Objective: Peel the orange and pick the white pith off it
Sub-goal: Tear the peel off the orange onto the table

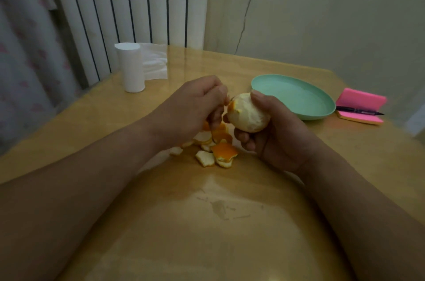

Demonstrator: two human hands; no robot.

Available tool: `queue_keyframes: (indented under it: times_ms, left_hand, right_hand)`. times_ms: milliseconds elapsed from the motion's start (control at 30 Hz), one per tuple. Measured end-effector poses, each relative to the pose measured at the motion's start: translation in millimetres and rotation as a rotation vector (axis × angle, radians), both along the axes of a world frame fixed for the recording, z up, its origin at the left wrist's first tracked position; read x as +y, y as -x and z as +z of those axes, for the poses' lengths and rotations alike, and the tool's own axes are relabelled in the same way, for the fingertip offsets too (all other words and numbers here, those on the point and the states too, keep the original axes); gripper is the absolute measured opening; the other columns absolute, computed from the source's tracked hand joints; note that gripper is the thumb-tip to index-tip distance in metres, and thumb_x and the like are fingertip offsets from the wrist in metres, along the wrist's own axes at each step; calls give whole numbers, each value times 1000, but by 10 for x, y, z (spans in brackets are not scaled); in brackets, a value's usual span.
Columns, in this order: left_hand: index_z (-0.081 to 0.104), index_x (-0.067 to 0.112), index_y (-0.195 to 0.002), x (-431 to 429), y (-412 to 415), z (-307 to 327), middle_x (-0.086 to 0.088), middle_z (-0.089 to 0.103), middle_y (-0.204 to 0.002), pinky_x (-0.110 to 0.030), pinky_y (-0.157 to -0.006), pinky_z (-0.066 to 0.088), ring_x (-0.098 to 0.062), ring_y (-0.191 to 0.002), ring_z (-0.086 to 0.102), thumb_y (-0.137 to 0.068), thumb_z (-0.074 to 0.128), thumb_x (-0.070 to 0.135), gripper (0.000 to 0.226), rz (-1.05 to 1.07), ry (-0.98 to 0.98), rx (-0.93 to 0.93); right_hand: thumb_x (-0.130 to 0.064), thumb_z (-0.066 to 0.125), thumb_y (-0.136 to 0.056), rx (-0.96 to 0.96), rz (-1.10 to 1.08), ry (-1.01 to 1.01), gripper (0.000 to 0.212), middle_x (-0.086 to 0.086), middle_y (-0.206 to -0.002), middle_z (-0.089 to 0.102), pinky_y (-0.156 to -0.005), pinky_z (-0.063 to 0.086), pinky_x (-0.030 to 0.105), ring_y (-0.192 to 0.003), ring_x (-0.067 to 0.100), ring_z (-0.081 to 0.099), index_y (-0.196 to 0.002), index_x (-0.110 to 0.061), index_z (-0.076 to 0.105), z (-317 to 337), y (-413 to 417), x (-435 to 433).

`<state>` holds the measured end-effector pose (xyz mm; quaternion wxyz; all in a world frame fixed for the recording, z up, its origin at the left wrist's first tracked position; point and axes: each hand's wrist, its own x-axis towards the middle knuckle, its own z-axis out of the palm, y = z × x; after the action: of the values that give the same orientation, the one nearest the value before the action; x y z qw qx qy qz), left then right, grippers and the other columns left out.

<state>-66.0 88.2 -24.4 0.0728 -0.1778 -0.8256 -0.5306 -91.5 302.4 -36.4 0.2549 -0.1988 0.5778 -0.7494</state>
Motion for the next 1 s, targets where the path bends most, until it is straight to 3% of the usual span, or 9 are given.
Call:
queue_keyframes:
  times_ms: [67, 167, 300, 367, 433, 567, 700, 833, 1000]
  left_hand:
    - [67, 15, -105, -58, 25, 29, 1, 61, -75, -28, -67, 53, -15, -70, 59, -114, 45, 25, 26, 3, -5, -78]
    - [68, 32, -102, -90, 70, -36, 8, 66, -86, -29, -70, 51, -4, -76, 60, -112, 47, 35, 23, 46, 347, 34]
    - [68, 40, -114, -79, 83, -109, 19, 58, -113, -43, -97, 50, -4, -107, 57, -110, 40, 48, 29, 27, 559, 183]
    - [63, 39, -123, -62, 59, -76, 20, 55, -118, -35, -94, 48, -4, -111, 55, -105, 45, 48, 27, 45, 539, 235]
    - [61, 33, -121, -39, 25, -55, 17, 60, -112, -20, -79, 47, -3, -102, 58, -101, 53, 52, 29, 27, 465, 243]
    - [57, 27, -111, -11, -11, -59, 11, 67, -97, -17, -65, 47, -3, -83, 62, -96, 65, 56, 34, 12, 404, 228]
    - [57, 27, -111, -33, 6, -61, 12, 67, -96, -20, -71, 52, -6, -90, 65, -97, 68, 51, 30, 32, 373, 279]
    - [58, 26, -112, -28, 9, -60, 12, 68, -98, -19, -73, 53, -5, -94, 66, -99, 69, 45, 25, 30, 376, 294]
    - [59, 26, -110, -34, 10, -57, 15, 66, -95, -12, -69, 47, -2, -91, 64, -100, 63, 44, 21, 17, 382, 282]
  right_hand:
    - [-44, 55, -98, -33, -21, 35, 38, 15, -101, 68, -48, 45, 23, -63, 18, 56, -115, -11, 64, 14, 17, 29]
    - [-45, 52, -98, -68, -63, 42, 36, 15, -97, 70, -45, 41, 23, -59, 17, 53, -108, -14, 65, 45, 24, 43]
    - [-46, 51, -99, -72, -100, 16, 36, 15, -96, 70, -43, 39, 23, -58, 18, 52, -102, -14, 67, 43, 30, 29]
    - [-46, 53, -100, -48, -106, -12, 36, 14, -98, 69, -45, 40, 23, -60, 18, 53, -109, -13, 64, 14, 38, 28]
    - [-48, 54, -101, -8, -107, -50, 39, 12, -95, 66, -48, 40, 25, -63, 18, 54, -114, -12, 63, -13, 41, 13]
    - [-51, 41, -106, 24, -99, -62, 53, 15, -94, 66, -54, 44, 31, -69, 23, 60, -122, -6, 63, -25, 36, -57]
    - [-35, 39, -110, 55, -178, -22, 38, 16, -117, 71, -65, 54, 35, -86, 24, 70, -131, -12, 63, -37, 40, -59]
    - [-41, 48, -100, 218, -281, -145, 35, 13, -126, 69, -78, 52, 43, -100, 28, 66, -124, -28, 71, -45, 43, -35]
    - [-45, 46, -97, 386, -339, -302, 34, 2, -128, 65, -82, 57, 44, -112, 27, 66, -123, -41, 67, -2, -33, -60]
